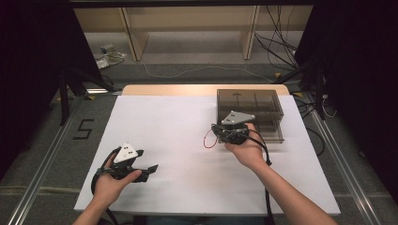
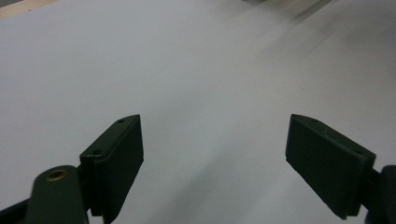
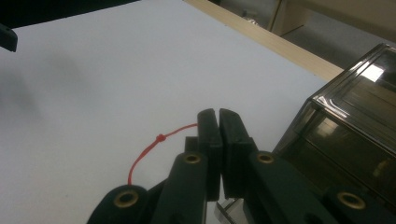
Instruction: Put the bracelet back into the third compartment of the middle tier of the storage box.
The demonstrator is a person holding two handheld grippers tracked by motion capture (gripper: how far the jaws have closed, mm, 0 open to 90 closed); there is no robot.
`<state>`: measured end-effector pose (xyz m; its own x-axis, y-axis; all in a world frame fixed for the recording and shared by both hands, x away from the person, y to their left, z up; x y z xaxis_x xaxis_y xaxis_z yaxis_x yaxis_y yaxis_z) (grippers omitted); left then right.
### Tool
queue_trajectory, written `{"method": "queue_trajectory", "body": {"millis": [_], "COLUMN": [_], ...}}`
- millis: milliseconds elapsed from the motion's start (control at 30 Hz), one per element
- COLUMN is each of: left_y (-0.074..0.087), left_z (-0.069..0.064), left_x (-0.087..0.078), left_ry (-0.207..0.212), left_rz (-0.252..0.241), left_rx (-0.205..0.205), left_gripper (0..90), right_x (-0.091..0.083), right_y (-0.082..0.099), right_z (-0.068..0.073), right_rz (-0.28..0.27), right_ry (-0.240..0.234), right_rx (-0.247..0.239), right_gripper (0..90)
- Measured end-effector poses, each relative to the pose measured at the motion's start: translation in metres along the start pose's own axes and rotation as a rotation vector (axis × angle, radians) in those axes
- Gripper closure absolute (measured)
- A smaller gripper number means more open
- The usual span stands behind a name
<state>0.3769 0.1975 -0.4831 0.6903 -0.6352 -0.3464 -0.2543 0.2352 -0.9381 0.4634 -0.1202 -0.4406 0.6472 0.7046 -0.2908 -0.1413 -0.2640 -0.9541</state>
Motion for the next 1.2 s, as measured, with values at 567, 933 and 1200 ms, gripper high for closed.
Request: {"method": "queue_trajectory", "body": {"millis": [567, 933, 1200], "left_y": [0.000, 0.000, 0.000], "left_z": [0.000, 0.000, 0.000], "left_x": [0.000, 0.000, 0.000], "left_ry": [0.000, -0.002, -0.003], "left_rz": [-0.001, -0.004, -0.005], "left_rx": [-0.001, -0.003, -0.003], "left_gripper": [19.1, 19.1, 19.1], "right_x": [-0.006, -0.011, -0.014], "right_y": [0.001, 0.001, 0.002], "right_z": [-0.010, -0.015, -0.019], "right_rz": [-0.005, -0.009, -0.007], "right_ry": [0.027, 0.034, 0.048], "right_rx": [0.021, 0.039, 0.036], "right_gripper": [88.8, 88.8, 88.8]}}
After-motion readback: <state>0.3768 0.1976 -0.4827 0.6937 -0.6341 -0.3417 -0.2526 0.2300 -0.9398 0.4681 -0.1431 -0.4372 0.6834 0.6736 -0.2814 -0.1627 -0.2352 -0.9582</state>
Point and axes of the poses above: each handheld gripper's, and its own axes: x roughly forward along the jaws, y roughly out of its underside, z roughly to its left, the point moved 4 cm from there along x, roughly forward along the jaws, and after that the axes turned 15 degrees about -z, right-handed, at the moved point
